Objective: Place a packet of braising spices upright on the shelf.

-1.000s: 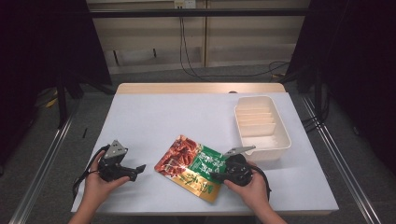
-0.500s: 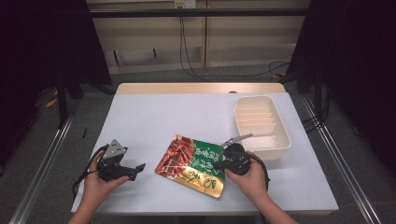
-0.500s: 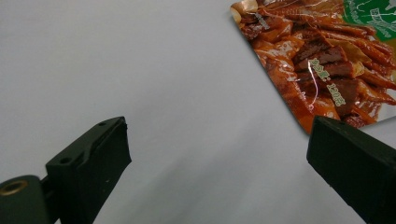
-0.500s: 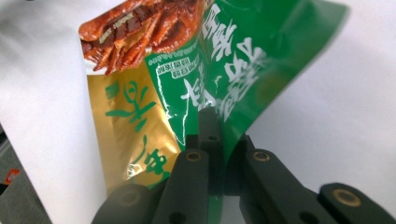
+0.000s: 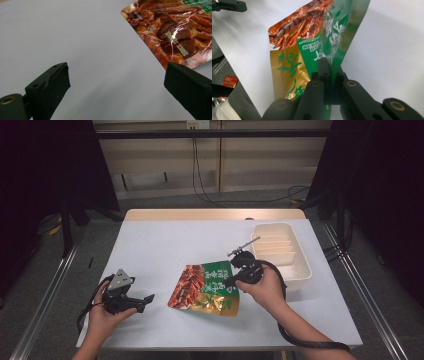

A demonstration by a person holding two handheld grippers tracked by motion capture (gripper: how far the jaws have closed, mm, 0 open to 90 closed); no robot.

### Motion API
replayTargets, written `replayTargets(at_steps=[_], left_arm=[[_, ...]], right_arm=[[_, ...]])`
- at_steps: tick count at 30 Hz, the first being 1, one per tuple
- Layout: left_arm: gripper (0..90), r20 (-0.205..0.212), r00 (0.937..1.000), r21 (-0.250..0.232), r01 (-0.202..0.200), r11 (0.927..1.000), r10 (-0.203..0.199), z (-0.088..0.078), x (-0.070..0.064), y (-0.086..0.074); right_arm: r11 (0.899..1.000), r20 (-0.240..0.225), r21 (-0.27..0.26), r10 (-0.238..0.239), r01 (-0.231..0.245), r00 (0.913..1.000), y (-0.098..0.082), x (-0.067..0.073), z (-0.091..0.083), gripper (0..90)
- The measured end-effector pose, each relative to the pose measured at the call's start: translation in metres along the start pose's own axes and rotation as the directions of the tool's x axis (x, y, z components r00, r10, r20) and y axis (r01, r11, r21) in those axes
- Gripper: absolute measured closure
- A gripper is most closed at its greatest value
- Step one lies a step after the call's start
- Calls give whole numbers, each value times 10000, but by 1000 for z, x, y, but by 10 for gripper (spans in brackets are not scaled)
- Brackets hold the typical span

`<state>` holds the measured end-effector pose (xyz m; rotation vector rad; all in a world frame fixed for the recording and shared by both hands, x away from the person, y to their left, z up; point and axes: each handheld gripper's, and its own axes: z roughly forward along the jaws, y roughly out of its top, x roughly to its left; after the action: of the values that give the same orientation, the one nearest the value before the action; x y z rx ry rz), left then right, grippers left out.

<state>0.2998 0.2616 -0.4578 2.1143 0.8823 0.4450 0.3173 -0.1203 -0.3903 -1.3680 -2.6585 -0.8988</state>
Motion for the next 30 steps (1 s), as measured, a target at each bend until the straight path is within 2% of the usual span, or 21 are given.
replayTargets(at_steps=[1, 3, 6, 12, 17, 19, 23, 25, 28, 29, 30], left_arm=[[62, 3, 9999, 93, -112, 9999, 112, -1, 1, 0], [63, 0, 10000, 95, -77, 9999, 77, -1, 1, 0], [63, -83, 9998, 96, -175, 9998, 176, -2, 2, 0], [63, -16, 9998, -51, -177, 9998, 177, -1, 1, 1], [64, -27, 9997, -36, -233, 9997, 233, -1, 2, 1], [65, 43, 9999, -14, -157, 9999, 157, -1, 2, 0], [66, 10, 10000, -215, 25, 9998, -25, -1, 1, 0], [66, -104, 9999, -187, -36, 9998, 34, -1, 1, 0], [66, 2, 10000, -223, -43, 9997, 43, -2, 2, 1], [67, 2, 10000, -223, -43, 9997, 43, -2, 2, 1], [67, -13, 10000, -234, -58, 9997, 58, -2, 2, 1]], right_arm=[[10000, 8, 67, 29, -29, 10000, 4, 1, -2, 900], [10000, -1, 97, -13, 13, 10000, 7, 1, -3, 900], [9994, 35, 288, -214, 213, 9998, 22, 1, -10, 900], [9970, -94, 746, -201, 207, 9998, 47, -1, -22, 900], [9943, 49, 1024, -318, 311, 9995, 64, -2, -32, 900], [9920, 138, 1206, -390, 370, 9991, 78, -1, -42, 900], [9844, 375, 1694, -541, 471, 9978, 95, 1, -53, 900], [9783, 540, 1991, -696, 575, 9961, 104, 1, -59, 900], [9695, 753, 2361, -856, 656, 9935, 115, 3, -65, 900], [9695, 753, 2361, -856, 656, 9935, 115, 3, -65, 900], [9630, 911, 2610, -944, 677, 9914, 122, 6, -71, 900]])
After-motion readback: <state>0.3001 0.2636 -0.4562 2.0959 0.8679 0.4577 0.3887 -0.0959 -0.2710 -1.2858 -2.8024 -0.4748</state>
